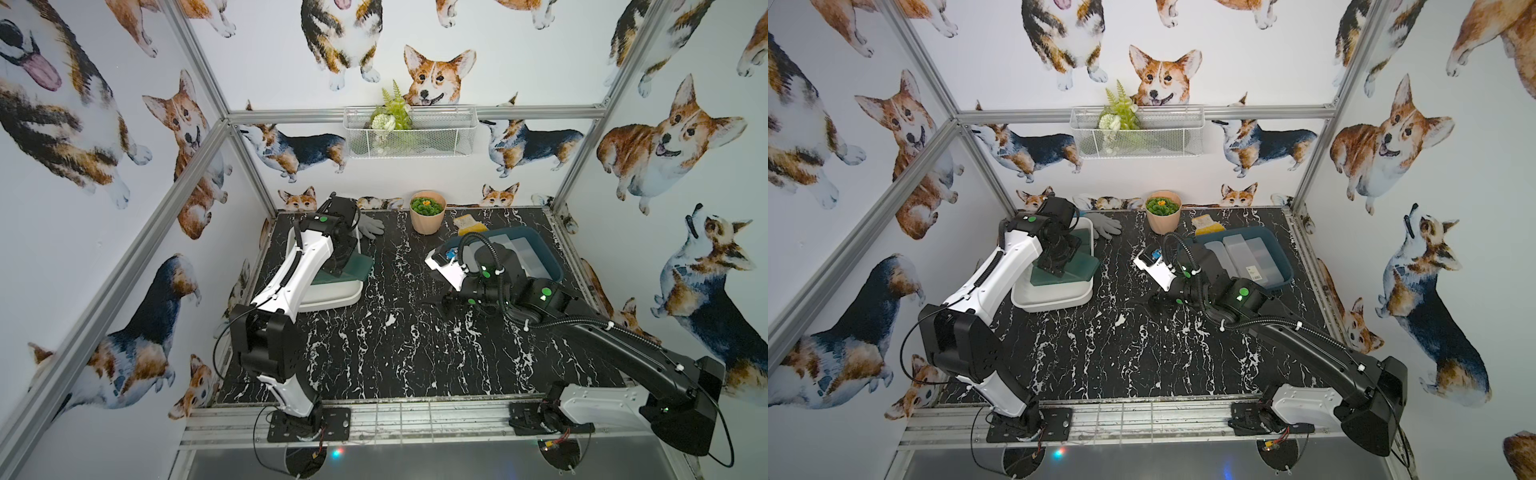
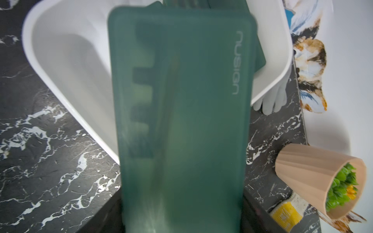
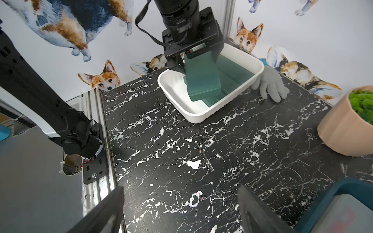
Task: Place the pencil cases by color into the storage box
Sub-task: Place the pencil case at the storage box.
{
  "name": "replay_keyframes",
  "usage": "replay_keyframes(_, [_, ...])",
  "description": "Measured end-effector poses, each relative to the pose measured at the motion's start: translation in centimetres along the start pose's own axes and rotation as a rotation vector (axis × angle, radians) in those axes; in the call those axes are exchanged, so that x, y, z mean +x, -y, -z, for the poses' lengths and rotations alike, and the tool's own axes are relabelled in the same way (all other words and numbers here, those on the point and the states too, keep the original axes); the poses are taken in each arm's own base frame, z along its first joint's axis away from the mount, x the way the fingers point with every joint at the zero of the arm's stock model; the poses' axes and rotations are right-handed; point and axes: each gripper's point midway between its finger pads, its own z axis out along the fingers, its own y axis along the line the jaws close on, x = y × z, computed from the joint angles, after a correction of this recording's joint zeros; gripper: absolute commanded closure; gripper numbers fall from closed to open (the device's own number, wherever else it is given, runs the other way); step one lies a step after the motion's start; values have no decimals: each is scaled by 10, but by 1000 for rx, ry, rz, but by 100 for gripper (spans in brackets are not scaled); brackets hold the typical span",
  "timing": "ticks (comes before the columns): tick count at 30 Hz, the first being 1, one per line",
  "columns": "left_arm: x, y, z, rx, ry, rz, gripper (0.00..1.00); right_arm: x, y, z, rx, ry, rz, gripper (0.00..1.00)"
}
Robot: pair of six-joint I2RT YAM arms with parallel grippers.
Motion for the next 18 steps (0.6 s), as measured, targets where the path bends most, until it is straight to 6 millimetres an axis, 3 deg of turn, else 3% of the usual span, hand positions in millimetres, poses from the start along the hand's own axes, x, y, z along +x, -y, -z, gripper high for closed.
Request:
replay_keyframes(7, [-4, -38, -11, -85, 17, 40, 33, -2, -3, 0, -6, 19, 9, 12])
replay_keyframes(18, [-13, -65, -37, -190, 37, 136, 33, 1, -5, 7, -6, 35, 14, 12])
